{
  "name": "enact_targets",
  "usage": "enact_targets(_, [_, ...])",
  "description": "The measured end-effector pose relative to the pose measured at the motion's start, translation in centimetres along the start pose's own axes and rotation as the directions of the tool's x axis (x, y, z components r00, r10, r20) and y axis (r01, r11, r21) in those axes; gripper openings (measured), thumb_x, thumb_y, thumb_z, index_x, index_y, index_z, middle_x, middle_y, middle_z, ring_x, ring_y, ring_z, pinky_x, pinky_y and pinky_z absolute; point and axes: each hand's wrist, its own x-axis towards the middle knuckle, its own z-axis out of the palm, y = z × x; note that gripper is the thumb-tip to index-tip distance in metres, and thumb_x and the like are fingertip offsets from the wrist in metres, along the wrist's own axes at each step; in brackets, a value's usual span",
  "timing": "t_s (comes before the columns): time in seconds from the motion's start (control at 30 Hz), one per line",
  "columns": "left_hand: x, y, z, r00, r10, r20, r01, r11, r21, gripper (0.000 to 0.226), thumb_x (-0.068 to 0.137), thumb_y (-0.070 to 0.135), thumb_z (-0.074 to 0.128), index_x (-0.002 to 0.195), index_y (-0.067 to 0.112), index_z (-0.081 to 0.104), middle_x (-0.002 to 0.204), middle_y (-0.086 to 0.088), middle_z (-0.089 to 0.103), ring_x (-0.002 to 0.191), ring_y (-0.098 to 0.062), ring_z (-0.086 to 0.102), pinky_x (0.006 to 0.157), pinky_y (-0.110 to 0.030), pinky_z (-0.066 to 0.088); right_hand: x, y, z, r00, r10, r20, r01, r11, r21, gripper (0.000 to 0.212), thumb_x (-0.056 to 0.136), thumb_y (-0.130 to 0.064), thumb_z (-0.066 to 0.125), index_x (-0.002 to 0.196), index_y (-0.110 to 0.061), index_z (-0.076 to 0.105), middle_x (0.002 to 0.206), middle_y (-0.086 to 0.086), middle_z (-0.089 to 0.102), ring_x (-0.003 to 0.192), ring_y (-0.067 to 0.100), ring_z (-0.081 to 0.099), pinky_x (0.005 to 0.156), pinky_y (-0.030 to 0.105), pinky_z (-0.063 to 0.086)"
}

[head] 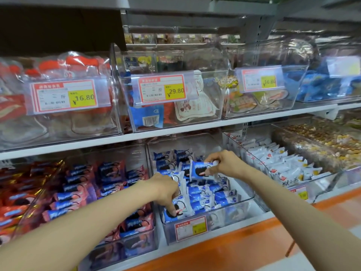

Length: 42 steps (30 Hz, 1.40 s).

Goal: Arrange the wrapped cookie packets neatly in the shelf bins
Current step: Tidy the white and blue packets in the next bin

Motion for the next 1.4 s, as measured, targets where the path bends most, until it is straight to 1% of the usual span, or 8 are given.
enact_targets(0.17, [-0.2, -0.8, -1.2, 0.994, -0.037, -0.104, 0.026, 0.994, -0.107, 0.035, 0.078, 0.048, 0.068, 0.084, 0.018, 0.051, 0.078, 0.000, 0.052, 0.073, -0.018, 0.045, 0.052, -0.027, 0.025, 3.2, 0.6, 3.5, 0.998, 0.023, -0.061, -0.024, 0.999, -0.021, 0.039, 0.082, -0.014, 0.072, 0.120, -0.012, 0.064, 0.125, 0.009, 0.062, 0.100, 0.019, 0.062, 0.084, 0.022, 0.044])
enact_targets(0.53, [0.6, -0.3, -0.3, 0.963, -0.112, -0.245, 0.129, 0.990, 0.051, 0.036, 0.082, 0.041, 0.066, 0.103, 0.014, 0.053, 0.100, -0.004, 0.062, 0.099, -0.023, 0.052, 0.089, -0.035, 0.033, 4.9, 1.7, 5.7, 1.000, -0.004, -0.008, 0.003, 0.993, -0.120, 0.032, 0.084, -0.014, 0.070, 0.115, -0.015, 0.064, 0.073, -0.016, 0.049, 0.081, 0.014, 0.051, 0.058, 0.014, 0.035])
enact_targets(0.67, [0.2, -0.6, -1.9, 0.955, -0.095, -0.280, 0.071, 0.993, -0.097, 0.035, 0.078, 0.043, 0.069, 0.093, 0.022, 0.045, 0.084, 0.004, 0.054, 0.083, -0.017, 0.048, 0.070, -0.028, 0.036, 4.5, 1.6, 5.3, 0.999, 0.004, 0.037, 0.004, 0.977, -0.215, 0.034, 0.084, -0.022, 0.069, 0.117, -0.024, 0.063, 0.116, 0.000, 0.064, 0.107, 0.021, 0.058, 0.087, 0.027, 0.045])
enact_targets(0.77, [1.0, -0.3, -4.1, 0.913, -0.101, -0.396, 0.008, 0.973, -0.230, 0.033, 0.079, 0.045, 0.068, 0.093, 0.025, 0.046, 0.079, 0.009, 0.051, 0.076, -0.014, 0.045, 0.051, -0.025, 0.025, 3.7, 1.0, 2.4, 0.989, 0.004, -0.149, 0.015, 0.992, 0.126, 0.025, 0.080, -0.008, 0.063, 0.102, -0.019, 0.069, 0.103, -0.001, 0.069, 0.094, 0.017, 0.062, 0.082, 0.031, 0.050])
enact_targets(0.87, [2.8, 0.7, -4.8, 0.889, -0.124, -0.441, -0.026, 0.947, -0.319, 0.031, 0.079, 0.044, 0.068, 0.092, 0.024, 0.048, 0.077, 0.008, 0.049, 0.076, -0.015, 0.045, 0.050, -0.026, 0.025, 2.2, 1.0, -0.1, 0.996, -0.014, 0.086, -0.031, 0.865, 0.500, 0.037, 0.068, -0.016, 0.060, 0.105, -0.018, 0.067, 0.101, 0.003, 0.068, 0.085, 0.013, 0.059, 0.073, 0.027, 0.044])
enact_targets(0.93, [4.0, 0.8, -4.1, 0.891, -0.148, -0.430, -0.030, 0.925, -0.379, 0.030, 0.078, 0.042, 0.070, 0.091, 0.024, 0.050, 0.086, 0.005, 0.056, 0.077, -0.014, 0.047, 0.053, -0.026, 0.028, 1.4, 1.6, 0.7, 0.974, -0.018, 0.228, -0.081, 0.906, 0.415, 0.031, 0.076, -0.010, 0.067, 0.105, -0.020, 0.065, 0.098, 0.003, 0.066, 0.081, 0.014, 0.058, 0.068, 0.024, 0.044])
enact_targets(1.13, [2.7, -2.0, -2.0, 0.962, -0.177, -0.209, 0.114, 0.953, -0.282, 0.045, 0.075, 0.048, 0.071, 0.104, 0.017, 0.056, 0.102, 0.001, 0.063, 0.085, -0.014, 0.051, 0.066, -0.027, 0.036, 1.3, 3.0, 4.6, 0.988, 0.084, 0.128, -0.117, 0.951, 0.285, 0.032, 0.077, 0.002, 0.072, 0.104, -0.007, 0.058, 0.056, 0.000, 0.048, 0.056, 0.013, 0.046, 0.060, 0.021, 0.042])
enact_targets(1.4, [1.8, -1.2, -1.8, 0.984, -0.122, -0.134, 0.111, 0.990, -0.082, 0.044, 0.084, 0.041, 0.065, 0.114, 0.013, 0.053, 0.107, -0.005, 0.059, 0.094, -0.021, 0.052, 0.074, -0.031, 0.038, 1.7, 2.1, 5.3, 1.000, 0.014, -0.023, -0.011, 0.992, 0.125, 0.032, 0.074, -0.018, 0.079, 0.103, -0.012, 0.064, 0.099, -0.006, 0.057, 0.087, 0.007, 0.052, 0.068, 0.017, 0.040])
